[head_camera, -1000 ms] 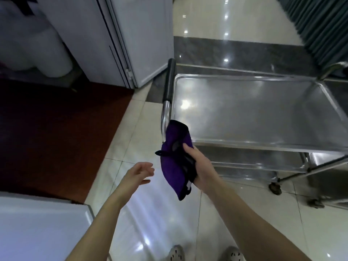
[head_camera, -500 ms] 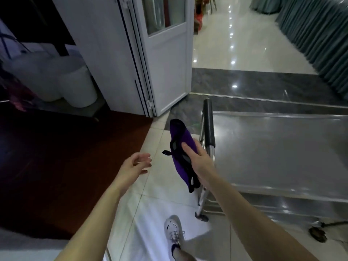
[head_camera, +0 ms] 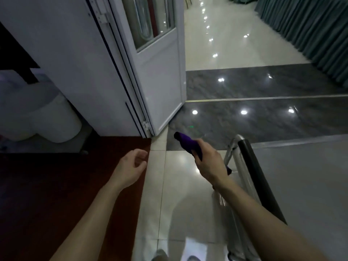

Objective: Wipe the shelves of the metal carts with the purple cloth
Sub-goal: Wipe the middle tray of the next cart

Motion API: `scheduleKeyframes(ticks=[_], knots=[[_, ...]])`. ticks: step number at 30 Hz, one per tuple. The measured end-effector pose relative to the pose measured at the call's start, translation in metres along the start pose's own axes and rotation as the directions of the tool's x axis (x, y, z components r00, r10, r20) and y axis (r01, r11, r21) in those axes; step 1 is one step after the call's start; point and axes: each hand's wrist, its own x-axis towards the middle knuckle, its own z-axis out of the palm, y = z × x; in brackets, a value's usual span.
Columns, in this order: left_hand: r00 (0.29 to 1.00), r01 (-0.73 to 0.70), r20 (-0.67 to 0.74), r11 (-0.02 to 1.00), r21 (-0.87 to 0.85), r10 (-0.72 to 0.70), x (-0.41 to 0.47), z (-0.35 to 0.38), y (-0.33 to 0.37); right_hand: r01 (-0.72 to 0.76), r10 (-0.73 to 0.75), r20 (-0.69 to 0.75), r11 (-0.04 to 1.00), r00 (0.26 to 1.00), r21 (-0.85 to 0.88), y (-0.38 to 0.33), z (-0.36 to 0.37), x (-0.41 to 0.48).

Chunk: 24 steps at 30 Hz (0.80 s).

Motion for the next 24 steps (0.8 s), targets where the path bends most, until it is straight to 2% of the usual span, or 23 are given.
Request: scheduleKeyframes(ticks=[5,8,13,16,20,24], knots=[[0.973,-0.213,0.131,0.963,0.167,0.192,0.152,-0.013,-0.012,-0.019,0.006,-0.053,0.967,0.999,-0.255,0.025,0.027,0.087],[0.921,-0.354,0.244,0.914,0.201,0.303,0.247,-0.015,0.002,-0.122,0.088,-0.109,0.925,0.99,-0.361,0.034,0.032,0.131],[0.794,-0.549,0.439,0.805,0.224,0.42,0.369,-0.003,0.06,-0.365,0.273,-0.272,0.847,0.923,-0.388,0.054,0.023,0.18],[0.698,-0.644,0.537,0.743,0.18,0.474,0.433,0.016,0.1,-0.469,0.362,-0.316,0.791,0.877,-0.394,0.076,0.018,0.211],[0.564,-0.783,0.642,0.584,0.214,0.52,0.523,0.051,0.159,-0.578,0.439,-0.396,0.726,0.807,-0.372,0.131,0.007,0.276],[0.472,-0.863,0.705,0.441,0.246,0.53,0.609,0.082,0.223,-0.672,0.533,-0.42,0.657,0.735,-0.342,0.191,-0.012,0.349]])
